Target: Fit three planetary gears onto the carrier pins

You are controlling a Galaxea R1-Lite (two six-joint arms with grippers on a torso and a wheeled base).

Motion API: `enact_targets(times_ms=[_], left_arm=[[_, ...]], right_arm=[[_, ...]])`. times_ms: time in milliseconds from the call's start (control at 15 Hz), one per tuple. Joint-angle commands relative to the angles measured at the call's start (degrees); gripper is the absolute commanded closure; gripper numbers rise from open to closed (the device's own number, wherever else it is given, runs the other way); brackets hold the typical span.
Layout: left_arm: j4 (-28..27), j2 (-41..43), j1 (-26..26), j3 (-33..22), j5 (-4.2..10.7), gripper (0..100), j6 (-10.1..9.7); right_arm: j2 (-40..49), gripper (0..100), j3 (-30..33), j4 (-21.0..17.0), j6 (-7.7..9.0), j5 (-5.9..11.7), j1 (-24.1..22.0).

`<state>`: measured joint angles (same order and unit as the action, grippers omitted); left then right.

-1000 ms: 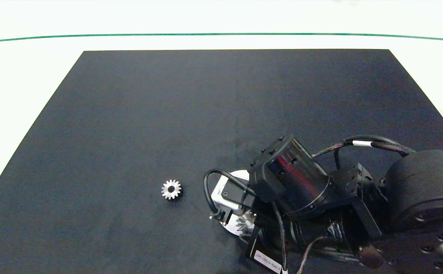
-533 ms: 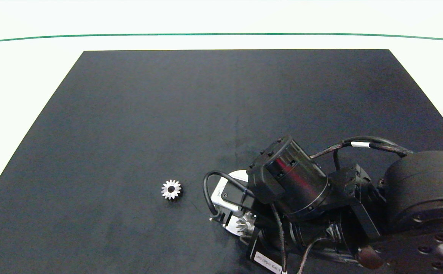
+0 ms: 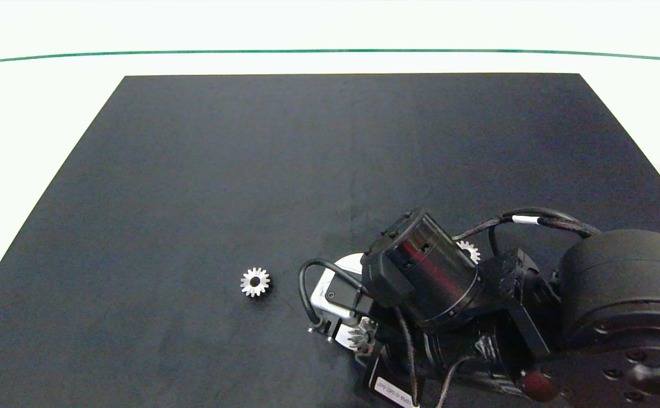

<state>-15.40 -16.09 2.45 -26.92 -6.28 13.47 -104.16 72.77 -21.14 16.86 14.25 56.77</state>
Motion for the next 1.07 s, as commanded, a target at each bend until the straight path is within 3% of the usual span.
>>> enact_targets(times_ms=[67,1067], left_arm=[[-0.07,-0.08,0.01,0.02,-0.05,0,0.06],[0.02,-0.34,0.01,0.02,-0.05,0,0.06]], right_arm=[[-0.08,84,0.27,-0.04,0.1,0.08,0.01],[-0.96,84,1.15,-0.04,0.1,-0.01,0.01]])
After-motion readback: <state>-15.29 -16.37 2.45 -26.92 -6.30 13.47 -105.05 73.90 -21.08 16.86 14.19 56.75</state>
